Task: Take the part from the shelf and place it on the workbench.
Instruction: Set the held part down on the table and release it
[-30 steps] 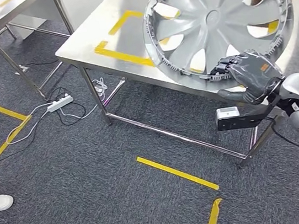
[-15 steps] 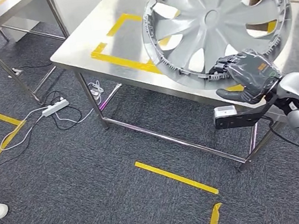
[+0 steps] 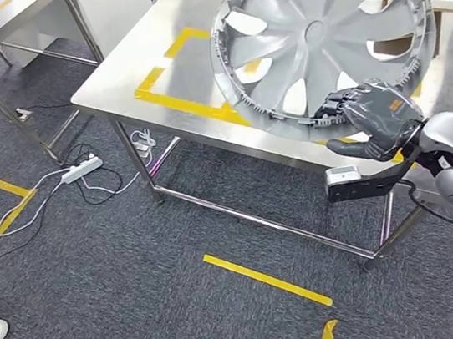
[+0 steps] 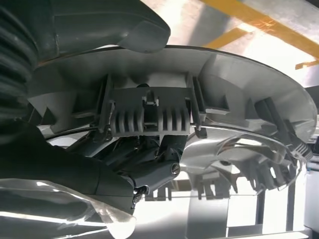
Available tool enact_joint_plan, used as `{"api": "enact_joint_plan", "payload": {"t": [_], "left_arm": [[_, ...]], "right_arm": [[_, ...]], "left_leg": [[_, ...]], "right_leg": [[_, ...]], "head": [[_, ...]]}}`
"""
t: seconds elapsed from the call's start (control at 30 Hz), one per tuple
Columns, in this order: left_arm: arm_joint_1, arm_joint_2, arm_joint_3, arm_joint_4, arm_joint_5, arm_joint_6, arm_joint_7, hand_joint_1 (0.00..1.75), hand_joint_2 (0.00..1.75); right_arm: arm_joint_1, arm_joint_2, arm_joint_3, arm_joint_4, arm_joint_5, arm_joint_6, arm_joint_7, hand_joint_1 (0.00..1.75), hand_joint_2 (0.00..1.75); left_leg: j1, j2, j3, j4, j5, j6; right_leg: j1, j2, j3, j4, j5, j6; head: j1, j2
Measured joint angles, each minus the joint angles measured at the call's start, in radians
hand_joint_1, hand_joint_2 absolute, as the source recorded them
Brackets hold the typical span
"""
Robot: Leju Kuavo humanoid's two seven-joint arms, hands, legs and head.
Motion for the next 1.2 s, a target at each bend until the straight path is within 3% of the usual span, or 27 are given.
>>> {"api": "enact_joint_plan", "payload": {"t": [0.07, 0.17, 0.23, 0.27, 0.33, 0.4, 0.57, 0.63, 0.7, 0.73, 0.77, 0.8, 0.83, 0.9, 0.93, 1.07, 1.13, 1.2], "left_arm": [[-0.002, 0.000, 0.000, 0.000, 0.000, 0.002, 0.002, 0.00, 1.75], [-0.002, 0.000, 0.000, 0.000, 0.000, 0.001, 0.002, 0.00, 1.75], [0.001, 0.000, 0.000, 0.000, 0.000, 0.000, 0.002, 0.00, 1.75], [0.003, 0.000, 0.000, 0.000, 0.000, -0.001, 0.002, 0.00, 1.75], [0.003, 0.000, 0.000, 0.000, 0.000, -0.001, 0.001, 0.00, 1.75], [0.001, 0.001, 0.000, 0.000, 0.000, -0.001, 0.001, 0.00, 1.75], [0.005, 0.002, 0.000, 0.000, 0.000, -0.003, -0.002, 0.00, 1.75], [0.002, 0.002, 0.000, 0.000, 0.000, -0.004, -0.003, 0.00, 1.75], [0.000, 0.002, 0.000, 0.000, 0.000, -0.005, -0.004, 0.00, 1.75], [0.000, 0.001, 0.000, 0.000, 0.000, -0.006, -0.004, 0.00, 1.75], [0.001, 0.001, 0.000, 0.000, 0.000, -0.007, -0.004, 0.00, 1.75], [0.001, 0.001, 0.000, 0.000, 0.000, -0.008, -0.004, 0.00, 1.75], [0.001, 0.000, 0.000, 0.000, 0.000, -0.008, -0.004, 0.00, 1.75], [0.001, 0.000, 0.000, 0.000, 0.000, -0.009, -0.005, 0.00, 1.75], [0.001, 0.000, 0.000, 0.000, 0.000, -0.010, -0.005, 0.00, 1.75], [0.003, 0.000, 0.000, 0.000, 0.000, -0.012, -0.007, 0.00, 1.75], [0.001, 0.001, 0.000, 0.000, 0.000, -0.012, -0.009, 0.00, 1.75], [0.001, 0.000, 0.000, 0.000, 0.000, -0.012, -0.011, 0.00, 1.75]], "right_arm": [[0.000, 0.000, -0.001, -0.001, 0.000, 0.000, 0.000, 1.75, 1.75], [0.000, 0.000, 0.001, -0.001, 0.000, 0.000, 0.002, 1.75, 1.75], [0.001, 0.000, 0.004, -0.001, 0.001, 0.000, 0.002, 1.75, 1.75], [0.001, 0.000, 0.005, -0.001, 0.001, 0.001, 0.002, 1.75, 1.75], [0.001, 0.000, 0.006, -0.001, 0.002, 0.001, 0.002, 1.75, 1.75], [0.000, 0.000, 0.007, 0.000, 0.002, 0.001, 0.002, 1.75, 1.75], [0.004, 0.000, 0.006, 0.002, 0.002, 0.001, 0.002, 1.75, 1.75], [0.007, 0.000, 0.005, 0.004, 0.003, 0.001, 0.002, 1.75, 1.75], [0.013, 0.000, 0.007, 0.006, 0.003, 0.001, 0.002, 1.75, 1.75], [0.017, 0.000, 0.008, 0.007, 0.003, 0.001, 0.001, 1.75, 1.75], [0.021, 0.000, 0.009, 0.008, 0.003, 0.001, 0.000, 1.75, 1.75], [0.023, 0.000, 0.009, 0.009, 0.003, 0.001, -0.001, 1.75, 1.75], [0.025, 0.000, 0.009, 0.009, 0.003, 0.001, -0.002, 1.75, 1.75], [0.024, 0.000, 0.008, 0.010, 0.003, 0.001, -0.001, 1.75, 1.75], [0.025, 0.000, 0.008, 0.011, 0.003, 0.001, 0.000, 1.75, 1.75], [0.027, 0.001, 0.009, 0.014, 0.004, 0.002, 0.000, 1.75, 1.75], [0.026, 0.003, 0.008, 0.014, 0.004, 0.002, 0.001, 1.75, 1.75], [0.026, 0.007, 0.010, 0.017, 0.005, 0.002, 0.002, 1.75, 1.75]], "left_leg": [[0.001, 0.000, -0.013, 0.036, -0.014, -0.011], [0.007, 0.001, -0.108, 0.203, -0.065, -0.024], [0.008, 0.001, -0.159, 0.264, -0.072, -0.025], [0.008, 0.001, -0.163, 0.248, -0.050, -0.023], [0.006, 0.001, -0.137, 0.141, 0.032, -0.014], [0.001, 0.000, -0.106, 0.040, 0.079, -0.005], [-0.004, 0.000, -0.086, -0.008, 0.086, 0.014], [-0.001, 0.000, -0.079, -0.015, 0.087, 0.022], [-0.002, 0.000, -0.078, -0.015, 0.082, 0.028], [-0.003, 0.000, -0.077, -0.014, 0.080, 0.030], [-0.003, 0.000, -0.075, -0.014, 0.078, 0.030], [-0.002, 0.000, -0.073, -0.012, 0.076, 0.029], [-0.002, -0.001, -0.070, -0.010, 0.072, 0.027], [-0.004, -0.002, -0.069, -0.003, 0.065, 0.020], [-0.005, -0.003, -0.071, 0.000, 0.064, 0.016], [-0.006, -0.003, -0.078, 0.013, 0.054, -0.001], [-0.004, -0.002, -0.109, 0.085, 0.015, -0.012], [0.001, -0.002, -0.175, 0.223, -0.038, -0.019]], "right_leg": [[-0.004, 0.000, 0.012, -0.006, -0.006, -0.007], [-0.005, -0.001, 0.029, -0.008, -0.017, -0.018], [-0.003, 0.001, 0.039, -0.007, -0.026, -0.020], [-0.003, 0.002, 0.046, -0.007, -0.031, -0.020], [-0.003, 0.004, 0.061, -0.006, -0.041, -0.019], [-0.003, 0.005, 0.068, -0.007, -0.049, -0.014], [-0.006, 0.005, 0.059, 0.001, -0.068, 0.012], [-0.007, 0.005, 0.017, 0.084, -0.114, 0.018], [-0.006, 0.005, -0.054, 0.218, -0.168, 0.023], [-0.007, 0.005, -0.080, 0.261, -0.176, 0.025], [-0.007, 0.005, -0.088, 0.267, -0.164, 0.027], [-0.007, 0.004, -0.075, 0.231, -0.133, 0.028], [-0.008, 0.002, -0.045, 0.164, -0.092, 0.028], [-0.007, -0.001, 0.020, 0.039, -0.044, 0.025], [-0.005, -0.002, 0.037, 0.007, -0.039, 0.022], [-0.006, -0.001, 0.049, -0.006, -0.041, 0.001], [-0.010, -0.003, 0.058, -0.010, -0.042, -0.009], [-0.008, -0.003, 0.063, -0.010, -0.047, -0.016]], "head": [[-0.002, 0.000], [-0.007, 0.000], [-0.008, 0.000], [-0.008, 0.000], [-0.008, 0.000], [-0.008, 0.000], [-0.006, 0.000], [-0.004, 0.000], [-0.003, 0.000], [-0.004, 0.000], [-0.003, 0.000], [-0.004, 0.000], [-0.003, 0.000], [-0.004, 0.000], [-0.004, 0.000], [-0.006, 0.000], [-0.011, 0.000], [-0.015, 0.000]]}}
